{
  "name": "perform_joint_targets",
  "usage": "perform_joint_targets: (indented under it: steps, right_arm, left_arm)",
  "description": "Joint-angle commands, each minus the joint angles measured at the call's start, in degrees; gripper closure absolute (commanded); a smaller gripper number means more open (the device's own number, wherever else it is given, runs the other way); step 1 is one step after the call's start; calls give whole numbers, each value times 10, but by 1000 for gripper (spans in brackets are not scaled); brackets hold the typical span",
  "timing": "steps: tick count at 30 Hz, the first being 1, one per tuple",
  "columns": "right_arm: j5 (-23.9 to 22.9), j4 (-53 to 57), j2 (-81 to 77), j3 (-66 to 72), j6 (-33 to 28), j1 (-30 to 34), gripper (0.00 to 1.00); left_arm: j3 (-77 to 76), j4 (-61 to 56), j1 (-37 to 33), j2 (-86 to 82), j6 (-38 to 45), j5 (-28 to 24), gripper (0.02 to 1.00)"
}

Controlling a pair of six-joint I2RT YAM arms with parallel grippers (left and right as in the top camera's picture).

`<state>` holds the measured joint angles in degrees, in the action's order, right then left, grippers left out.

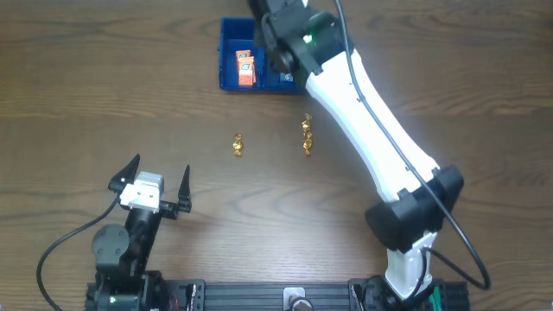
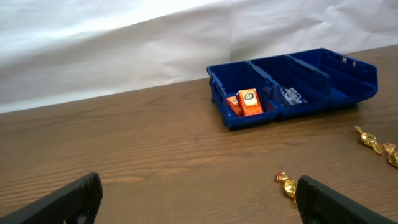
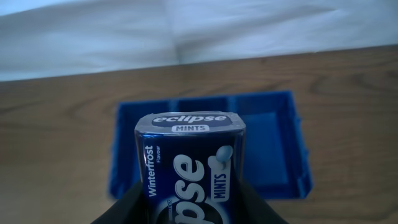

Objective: Sort Candies Into Trays

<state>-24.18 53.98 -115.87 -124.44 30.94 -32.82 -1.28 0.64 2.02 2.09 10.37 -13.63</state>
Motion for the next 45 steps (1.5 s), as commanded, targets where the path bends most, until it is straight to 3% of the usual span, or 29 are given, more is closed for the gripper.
perform_joint_targets:
  steps: [1,8,27,30,35,39,45]
  right_arm:
    - [-19,-28,-79,7,-40,12,838]
    - [34,-46,-151,7,-38,30,838]
    - [32,-76,-169,7,-39,45,825]
    - [32,-79,-169,7,-39,45,709]
    - [28,-78,-169,7,-41,45,299]
    - [23,-75,-169,7,-45,45,187]
    - [24,-49,-154,6,-44,44,148]
  left_arm:
    - [10,24,-2,-3,3,-12,20]
    - [10,24,-2,-3,3,-12,20]
    - [10,24,-2,-3,3,-12,20]
    - [10,24,-2,-3,3,-12,20]
    - [10,24,-2,-3,3,-12,20]
    - [10,24,-2,-3,3,-12,20]
    - [10,24,-2,-3,3,-12,20]
